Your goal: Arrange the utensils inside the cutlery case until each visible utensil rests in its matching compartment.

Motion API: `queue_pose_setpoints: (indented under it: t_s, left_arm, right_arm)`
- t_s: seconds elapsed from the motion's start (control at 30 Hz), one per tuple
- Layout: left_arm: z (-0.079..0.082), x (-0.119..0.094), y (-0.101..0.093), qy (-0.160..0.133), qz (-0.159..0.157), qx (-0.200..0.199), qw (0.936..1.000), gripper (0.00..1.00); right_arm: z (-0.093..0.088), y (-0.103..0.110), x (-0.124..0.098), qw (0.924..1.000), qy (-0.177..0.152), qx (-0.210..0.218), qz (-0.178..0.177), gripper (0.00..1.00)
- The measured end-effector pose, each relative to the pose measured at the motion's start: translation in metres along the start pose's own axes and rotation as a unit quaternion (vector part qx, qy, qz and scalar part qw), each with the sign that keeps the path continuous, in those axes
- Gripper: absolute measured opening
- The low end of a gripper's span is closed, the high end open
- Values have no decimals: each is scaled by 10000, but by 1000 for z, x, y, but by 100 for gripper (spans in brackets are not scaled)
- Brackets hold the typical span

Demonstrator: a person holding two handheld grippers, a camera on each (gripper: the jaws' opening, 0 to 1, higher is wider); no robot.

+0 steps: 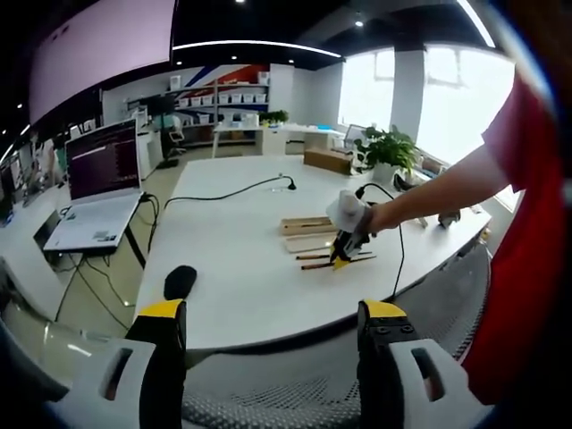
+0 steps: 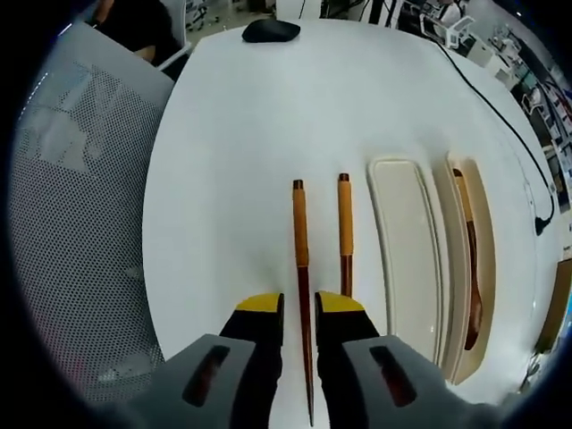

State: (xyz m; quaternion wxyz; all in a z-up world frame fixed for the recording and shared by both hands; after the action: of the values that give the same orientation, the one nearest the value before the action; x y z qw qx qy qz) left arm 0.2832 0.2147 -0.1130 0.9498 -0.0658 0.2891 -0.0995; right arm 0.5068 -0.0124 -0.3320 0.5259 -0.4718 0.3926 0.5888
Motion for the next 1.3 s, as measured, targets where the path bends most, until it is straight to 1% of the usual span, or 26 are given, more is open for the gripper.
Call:
queue_pose_setpoints:
  t_s: [0.17,0.4,0.53,0.63,0.77,0.87,0.93,1.17,1.3]
  left_arm:
    - [-4,-1,2,8,33,-42,10000,81]
    - [-4,-1,2,4,31,-63,10000,81]
    - [-3,-1,4,1,35,-39,10000,81]
    - [-1,-3,7,-17,59,-50,10000,81]
    - [-1,-4,9,-15,84,-29,10000,81]
    - [-3,-4,9,-15,83,-83,9999,81]
    - [-4,-4,9,9,88,-42,10000,81]
    - [-5,-3,9,12,74,-60,10000,81]
    - [-4,-4,10,-6,91,-80,9999,81]
  right_arm:
    - [-2,-2,2,9998,189,-103,11,9]
    - [-2,-2,1,9997,233,-40,-14,9]
    - [0,0,-1,9998,184,-40,-72,13]
    - [2,-2,0,9999,141,-11,-98,16]
    - [7,1,-1,9999,88,66,-69,14]
    - [9,1,1,9999,86,5,-58,14]
    - [10,1,1,9999,85,-35,-51,14]
    - [11,-4,4,10000,72,-39,-35,13]
    - [13,0,2,10000,55,-47,-27,13]
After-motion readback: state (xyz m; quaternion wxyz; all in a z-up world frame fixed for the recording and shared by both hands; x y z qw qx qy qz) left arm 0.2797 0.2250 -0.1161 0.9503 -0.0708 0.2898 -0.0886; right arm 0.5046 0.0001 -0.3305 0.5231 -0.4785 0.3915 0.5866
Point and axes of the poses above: the point that each gripper's makers call its tool centre point, and the gripper's own axes: x roughly forward along the fingers, y roughly to its left, z roughly out of its top, the point moved 3 cm from there along -x, roughly backward along the fingers, and after that the axes turned 10 degrees about -x, right-handed, at the moved point
